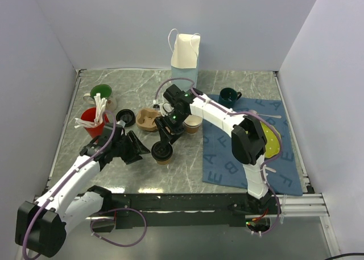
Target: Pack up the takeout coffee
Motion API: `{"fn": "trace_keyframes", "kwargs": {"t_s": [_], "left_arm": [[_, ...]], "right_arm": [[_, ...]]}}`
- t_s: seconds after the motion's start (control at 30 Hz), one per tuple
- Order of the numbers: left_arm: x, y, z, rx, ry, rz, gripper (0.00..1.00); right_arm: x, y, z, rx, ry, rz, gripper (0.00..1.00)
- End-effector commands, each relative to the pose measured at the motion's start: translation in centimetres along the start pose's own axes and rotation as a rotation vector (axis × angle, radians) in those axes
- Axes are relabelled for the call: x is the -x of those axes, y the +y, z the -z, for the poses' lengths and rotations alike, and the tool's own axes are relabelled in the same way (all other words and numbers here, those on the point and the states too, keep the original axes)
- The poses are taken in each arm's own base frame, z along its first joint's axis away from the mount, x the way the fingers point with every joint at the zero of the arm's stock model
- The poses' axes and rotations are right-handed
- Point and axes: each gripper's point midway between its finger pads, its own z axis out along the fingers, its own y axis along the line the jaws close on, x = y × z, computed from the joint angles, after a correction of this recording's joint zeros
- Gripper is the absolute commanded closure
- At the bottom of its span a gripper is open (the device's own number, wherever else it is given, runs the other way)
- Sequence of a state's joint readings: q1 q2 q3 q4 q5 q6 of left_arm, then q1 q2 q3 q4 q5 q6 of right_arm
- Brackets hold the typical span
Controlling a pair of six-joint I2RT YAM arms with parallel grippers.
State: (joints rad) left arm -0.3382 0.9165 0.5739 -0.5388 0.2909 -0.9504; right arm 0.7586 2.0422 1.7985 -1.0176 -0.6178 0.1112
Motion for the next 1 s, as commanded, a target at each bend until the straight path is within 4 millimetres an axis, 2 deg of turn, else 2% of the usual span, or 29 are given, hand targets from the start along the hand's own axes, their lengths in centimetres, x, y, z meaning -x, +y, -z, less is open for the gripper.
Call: {"fn": "trace_keyframes", "kwargs": {"t_s": [0.0, 0.2, 0.4, 0.67, 0.87, 0.97], "left_arm": [[0.4, -1.0, -0.3, -0.052, -0.015, 0.005, 0.43], [0.3, -0.5, -0.6, -0.037, -0.01, 0.013, 0.43], [0.8, -0.5, -0.1, -0.03, -0.045, -0.004, 0.41], [-0.1, -0.4, -1.0, -0.096, -0.033, 0.016, 0.42], [-0.2, 1.7, -1.9, -0.014, -0.035, 0.035, 0.49], [-0.8, 3.1, -2.4, 0.054, -0.01, 0.072, 0.58]], "right_arm": [[0.8, 0.1, -0.9, 0.041, -0.018, 0.006, 0.37], [0.6, -0.2, -1.6, 0.051, -0.019, -0.009, 0.45], [0.0, -0.6, -2.2, 0.049, -0.015, -0.033, 0.5], [-0.6, -1.3, -2.8, 0.033, -0.005, -0.048, 0.54], [-1.0, -2.0, -3.2, 0.006, 0.005, -0.058, 0.61], [-1.5, -2.5, -3.5, -0.002, 0.01, -0.064, 0.62]]}}
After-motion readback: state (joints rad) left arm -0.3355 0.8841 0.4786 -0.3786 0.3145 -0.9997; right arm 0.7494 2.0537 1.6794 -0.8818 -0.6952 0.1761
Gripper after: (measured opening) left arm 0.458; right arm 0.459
